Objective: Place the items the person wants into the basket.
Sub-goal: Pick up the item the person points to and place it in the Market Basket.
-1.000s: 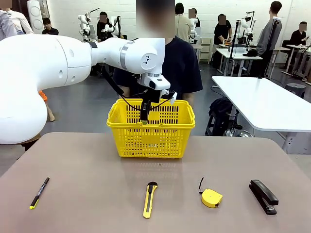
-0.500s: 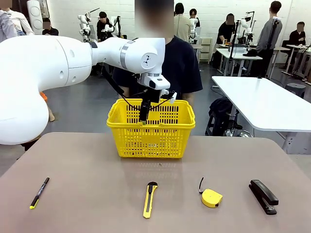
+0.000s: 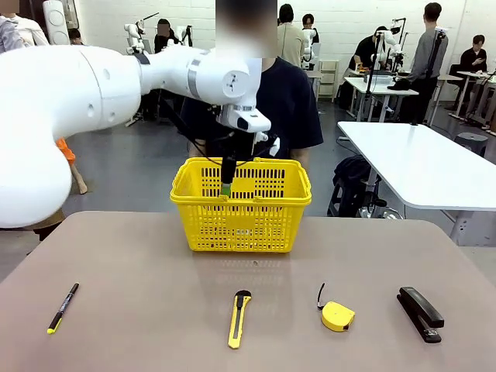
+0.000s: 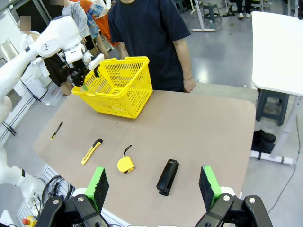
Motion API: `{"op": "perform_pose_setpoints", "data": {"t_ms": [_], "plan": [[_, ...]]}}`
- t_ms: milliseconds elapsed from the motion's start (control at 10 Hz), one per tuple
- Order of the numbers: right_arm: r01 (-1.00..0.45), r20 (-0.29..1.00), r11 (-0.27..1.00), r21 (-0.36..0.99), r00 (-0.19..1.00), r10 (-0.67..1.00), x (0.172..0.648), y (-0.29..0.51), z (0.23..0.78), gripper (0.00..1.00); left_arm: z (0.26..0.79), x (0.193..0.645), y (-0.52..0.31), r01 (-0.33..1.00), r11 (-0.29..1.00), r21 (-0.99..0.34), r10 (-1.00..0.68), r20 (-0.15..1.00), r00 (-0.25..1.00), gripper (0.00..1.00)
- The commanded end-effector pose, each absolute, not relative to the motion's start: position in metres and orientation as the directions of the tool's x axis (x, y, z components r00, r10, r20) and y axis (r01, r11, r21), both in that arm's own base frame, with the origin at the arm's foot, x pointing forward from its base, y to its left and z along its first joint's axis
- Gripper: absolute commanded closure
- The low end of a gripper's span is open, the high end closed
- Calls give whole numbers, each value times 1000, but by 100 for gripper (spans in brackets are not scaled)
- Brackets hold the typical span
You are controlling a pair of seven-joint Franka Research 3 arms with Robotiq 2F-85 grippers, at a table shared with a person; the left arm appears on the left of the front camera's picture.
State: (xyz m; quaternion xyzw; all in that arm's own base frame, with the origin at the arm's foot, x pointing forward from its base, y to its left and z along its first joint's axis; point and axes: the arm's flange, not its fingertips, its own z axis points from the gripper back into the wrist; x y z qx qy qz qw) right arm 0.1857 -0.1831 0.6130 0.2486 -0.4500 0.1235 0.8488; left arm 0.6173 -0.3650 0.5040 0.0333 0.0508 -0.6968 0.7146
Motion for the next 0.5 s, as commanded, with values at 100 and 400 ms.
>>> {"op": "perform_pose_setpoints", "data": {"t_ms": [100, 400], "plan": [[-435, 823, 845, 312, 568, -11, 188, -182, 612, 0, 573, 530, -293, 984, 176, 17, -983, -45, 177, 0], [-435, 823, 845, 312, 568, -11, 188, -182, 612, 0, 598, 462, -189, 946, 323, 22, -943, 91, 319, 0]]}}
